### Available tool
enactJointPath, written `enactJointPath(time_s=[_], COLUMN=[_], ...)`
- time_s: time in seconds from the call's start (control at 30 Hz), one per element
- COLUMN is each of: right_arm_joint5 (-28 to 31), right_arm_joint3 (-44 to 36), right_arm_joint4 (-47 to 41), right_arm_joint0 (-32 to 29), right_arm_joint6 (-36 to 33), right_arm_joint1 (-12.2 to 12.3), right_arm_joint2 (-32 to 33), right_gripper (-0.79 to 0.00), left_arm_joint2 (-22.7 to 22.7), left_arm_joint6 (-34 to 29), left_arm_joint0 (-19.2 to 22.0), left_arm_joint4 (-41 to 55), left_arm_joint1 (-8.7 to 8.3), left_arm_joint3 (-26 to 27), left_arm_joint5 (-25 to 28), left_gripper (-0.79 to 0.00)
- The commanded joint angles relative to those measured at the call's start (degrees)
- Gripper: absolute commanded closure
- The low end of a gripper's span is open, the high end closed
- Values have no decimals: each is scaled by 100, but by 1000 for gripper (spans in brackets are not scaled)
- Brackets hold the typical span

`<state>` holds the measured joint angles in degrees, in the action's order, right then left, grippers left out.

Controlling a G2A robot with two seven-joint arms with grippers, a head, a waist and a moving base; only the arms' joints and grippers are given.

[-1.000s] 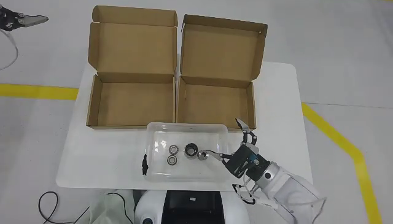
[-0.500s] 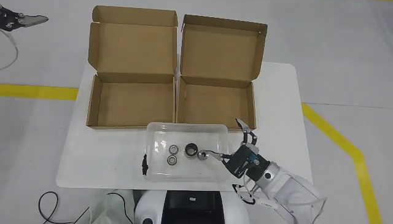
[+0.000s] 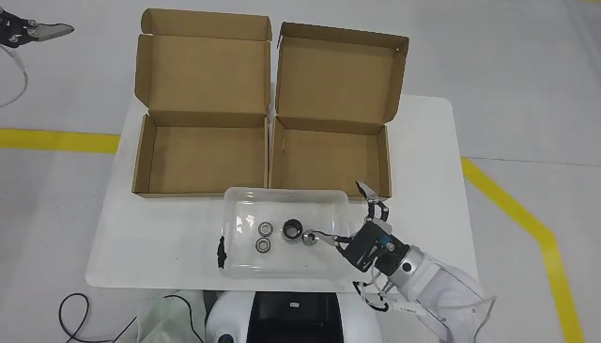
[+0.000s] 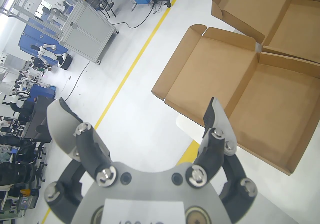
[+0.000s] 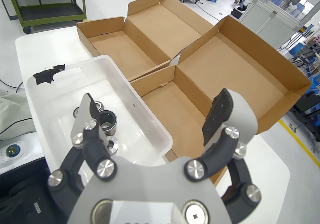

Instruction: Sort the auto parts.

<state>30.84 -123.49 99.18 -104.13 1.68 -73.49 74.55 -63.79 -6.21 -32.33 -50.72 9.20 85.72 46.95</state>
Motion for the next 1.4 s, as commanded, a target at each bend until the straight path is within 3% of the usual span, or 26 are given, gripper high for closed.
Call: enactJointPath(time_s=[0.0, 0.5, 0.83, 1.37], right_arm_joint5=[78, 398, 439, 658], right_arm_joint3=[26, 358, 855, 1320], right_arm_joint4=[25, 42, -348, -901], right_arm_joint0=[86, 962, 1327, 2059], right_arm_joint6=[-47, -874, -1996, -2585], right_arm_joint1=[10, 7, -7, -34], right_arm_joint2=[-62, -870, -1101, -1504], right_gripper=[-785, -785, -785, -785], left_arm_joint2=[0, 0, 0, 0], left_arm_joint6=[0, 0, 0, 0], left_arm_joint0=[0, 0, 0, 0], left_arm_joint4=[0, 0, 0, 0], left_arm_joint1=[0, 0, 0, 0], left_arm_joint3=[0, 0, 0, 0], left_arm_joint5=[0, 0, 0, 0], left_gripper=[-785, -785, -785, -785])
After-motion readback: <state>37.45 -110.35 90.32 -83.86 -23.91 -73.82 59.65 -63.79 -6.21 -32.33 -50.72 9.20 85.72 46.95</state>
